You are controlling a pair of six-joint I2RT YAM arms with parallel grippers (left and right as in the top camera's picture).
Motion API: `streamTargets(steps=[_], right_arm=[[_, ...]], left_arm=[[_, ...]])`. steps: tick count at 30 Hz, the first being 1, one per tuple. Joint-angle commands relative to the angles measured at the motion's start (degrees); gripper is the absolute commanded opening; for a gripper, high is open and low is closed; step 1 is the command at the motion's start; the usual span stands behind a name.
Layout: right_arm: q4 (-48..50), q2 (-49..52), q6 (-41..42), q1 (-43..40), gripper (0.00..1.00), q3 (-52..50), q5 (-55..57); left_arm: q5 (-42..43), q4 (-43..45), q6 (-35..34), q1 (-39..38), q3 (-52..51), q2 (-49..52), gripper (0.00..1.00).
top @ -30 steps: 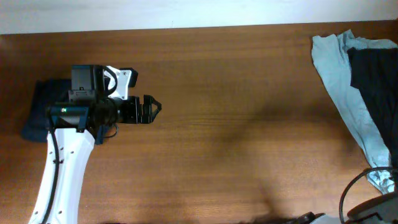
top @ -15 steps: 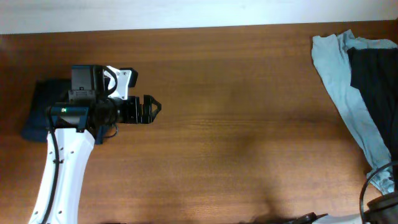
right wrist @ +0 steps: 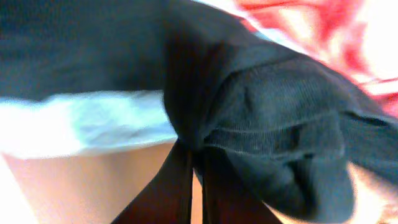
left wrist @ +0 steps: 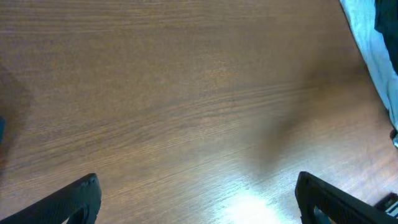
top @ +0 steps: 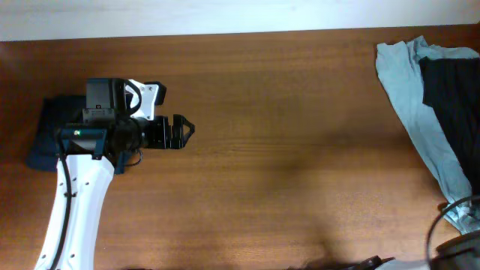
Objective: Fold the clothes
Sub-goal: 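Reach the right gripper to the dark green shirt at right and grasp it, then drag the green shirt leftward to the table center with the right gripper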
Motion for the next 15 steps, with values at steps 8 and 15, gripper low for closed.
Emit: streamTargets(steps=[8, 15], right_arm=[[0.15, -29.49, 0.26, 31.56, 0.04, 2.34, -14.56], [16.74, -33.33, 2.43, 70.77, 0.04, 2.32, -17.86]], left_arm=[[-6.01, -0.15, 0.50, 0.61, 2.86, -0.15, 0.99], [-16.33, -4.22, 0.13, 9.51, 22.97, -3.69, 0.99]])
